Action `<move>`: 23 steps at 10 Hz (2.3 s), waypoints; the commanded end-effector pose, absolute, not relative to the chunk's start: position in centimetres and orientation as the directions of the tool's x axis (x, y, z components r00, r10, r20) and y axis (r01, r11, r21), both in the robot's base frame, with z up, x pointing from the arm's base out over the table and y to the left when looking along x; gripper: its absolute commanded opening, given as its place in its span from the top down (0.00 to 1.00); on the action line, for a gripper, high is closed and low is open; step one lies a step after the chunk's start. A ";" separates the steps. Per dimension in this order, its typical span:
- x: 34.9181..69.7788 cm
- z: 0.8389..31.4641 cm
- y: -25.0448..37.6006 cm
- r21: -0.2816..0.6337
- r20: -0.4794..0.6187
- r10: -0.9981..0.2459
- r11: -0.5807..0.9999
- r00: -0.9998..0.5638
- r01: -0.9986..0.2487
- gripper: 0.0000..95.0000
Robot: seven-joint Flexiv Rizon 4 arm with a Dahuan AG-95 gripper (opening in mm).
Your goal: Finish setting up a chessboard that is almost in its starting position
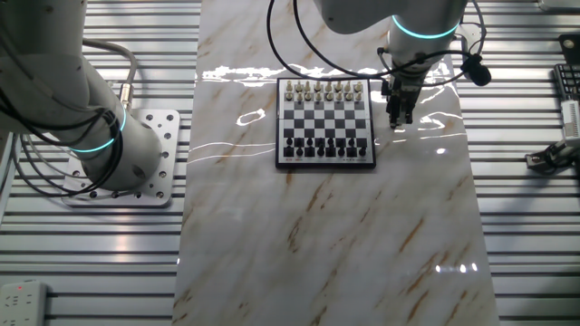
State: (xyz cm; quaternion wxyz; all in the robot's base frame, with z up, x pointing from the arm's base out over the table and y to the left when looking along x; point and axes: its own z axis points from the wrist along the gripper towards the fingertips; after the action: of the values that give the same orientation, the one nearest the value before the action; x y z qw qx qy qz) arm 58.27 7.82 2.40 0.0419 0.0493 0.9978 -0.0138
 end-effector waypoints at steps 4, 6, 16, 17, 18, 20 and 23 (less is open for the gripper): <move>58.3 2.4 7.8 -0.024 -0.086 0.097 0.995 -0.992 0.100 1.00; 58.3 2.4 7.8 -0.024 -0.086 0.097 0.995 -0.992 0.100 1.00; 58.3 2.8 7.8 -0.024 -0.087 0.100 0.994 -0.991 0.102 1.00; 58.3 2.8 7.8 -0.023 -0.085 0.098 0.995 -0.991 0.101 1.00; 58.3 2.8 7.8 -0.023 -0.085 0.098 0.995 -0.992 0.100 1.00; 58.3 3.0 7.8 -0.022 -0.080 0.096 0.995 -0.992 0.098 1.00; 58.2 3.4 7.8 -0.021 -0.078 0.095 0.995 -0.992 0.096 1.00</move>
State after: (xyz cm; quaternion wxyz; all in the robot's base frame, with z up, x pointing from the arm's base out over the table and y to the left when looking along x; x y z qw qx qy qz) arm 58.16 7.78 3.50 0.0385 0.0478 0.9980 -0.0122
